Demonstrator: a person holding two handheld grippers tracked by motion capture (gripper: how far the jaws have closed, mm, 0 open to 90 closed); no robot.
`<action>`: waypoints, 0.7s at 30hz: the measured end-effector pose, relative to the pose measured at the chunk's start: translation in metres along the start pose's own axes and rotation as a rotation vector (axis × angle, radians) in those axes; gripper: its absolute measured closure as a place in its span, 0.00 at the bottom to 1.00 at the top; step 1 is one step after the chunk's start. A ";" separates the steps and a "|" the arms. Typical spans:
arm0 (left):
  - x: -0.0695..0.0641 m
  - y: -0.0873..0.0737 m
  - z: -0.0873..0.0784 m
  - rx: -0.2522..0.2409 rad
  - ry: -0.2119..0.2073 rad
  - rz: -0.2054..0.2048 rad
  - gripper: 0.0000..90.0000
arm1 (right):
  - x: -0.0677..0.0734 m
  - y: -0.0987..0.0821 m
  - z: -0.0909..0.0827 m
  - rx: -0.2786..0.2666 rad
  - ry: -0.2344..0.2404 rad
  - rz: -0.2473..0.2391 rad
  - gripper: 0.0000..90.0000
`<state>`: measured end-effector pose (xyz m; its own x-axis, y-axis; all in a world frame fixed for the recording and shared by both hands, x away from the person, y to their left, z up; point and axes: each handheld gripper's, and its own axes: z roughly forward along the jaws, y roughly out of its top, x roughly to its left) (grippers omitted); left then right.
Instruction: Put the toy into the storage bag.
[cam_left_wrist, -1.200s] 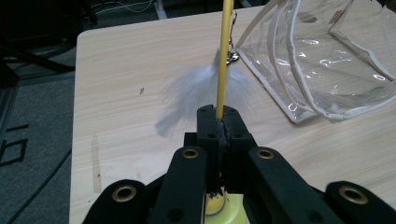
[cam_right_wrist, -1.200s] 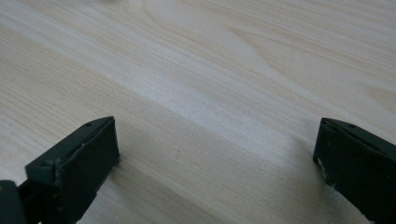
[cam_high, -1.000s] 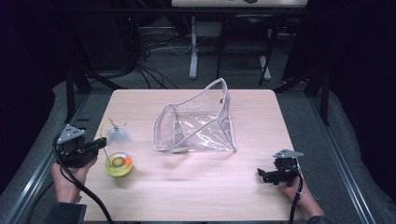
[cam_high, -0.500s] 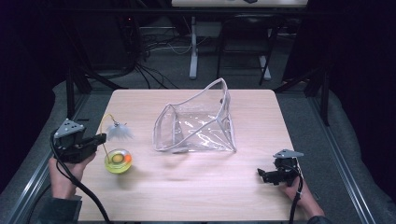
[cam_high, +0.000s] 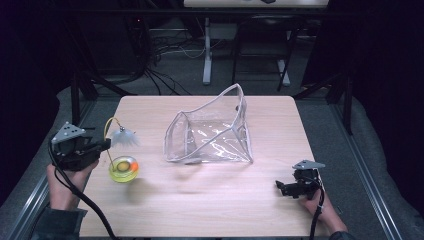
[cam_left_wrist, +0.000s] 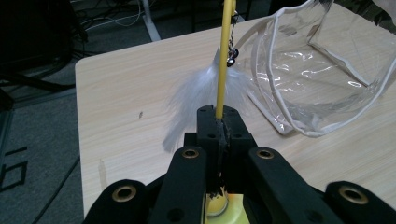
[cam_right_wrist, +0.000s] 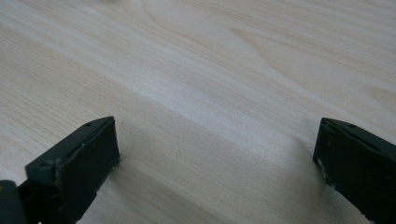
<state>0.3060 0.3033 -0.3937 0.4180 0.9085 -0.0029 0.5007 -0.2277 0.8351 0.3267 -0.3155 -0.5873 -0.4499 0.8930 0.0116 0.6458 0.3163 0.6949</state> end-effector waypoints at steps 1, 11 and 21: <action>0.000 0.002 -0.001 -0.004 0.001 0.003 0.98 | 0.000 0.000 0.000 0.000 0.000 0.000 0.00; -0.001 0.016 -0.004 -0.022 0.000 0.024 0.98 | 0.000 0.000 0.000 0.000 0.000 0.000 0.00; -0.001 0.024 -0.004 -0.022 -0.015 0.040 0.98 | 0.000 0.000 0.000 -0.001 0.001 0.000 0.00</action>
<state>0.3140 0.2982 -0.3715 0.4486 0.8934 0.0230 0.4666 -0.2561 0.8466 0.3268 -0.3156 -0.5874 -0.4507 0.8926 0.0119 0.6452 0.3164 0.6954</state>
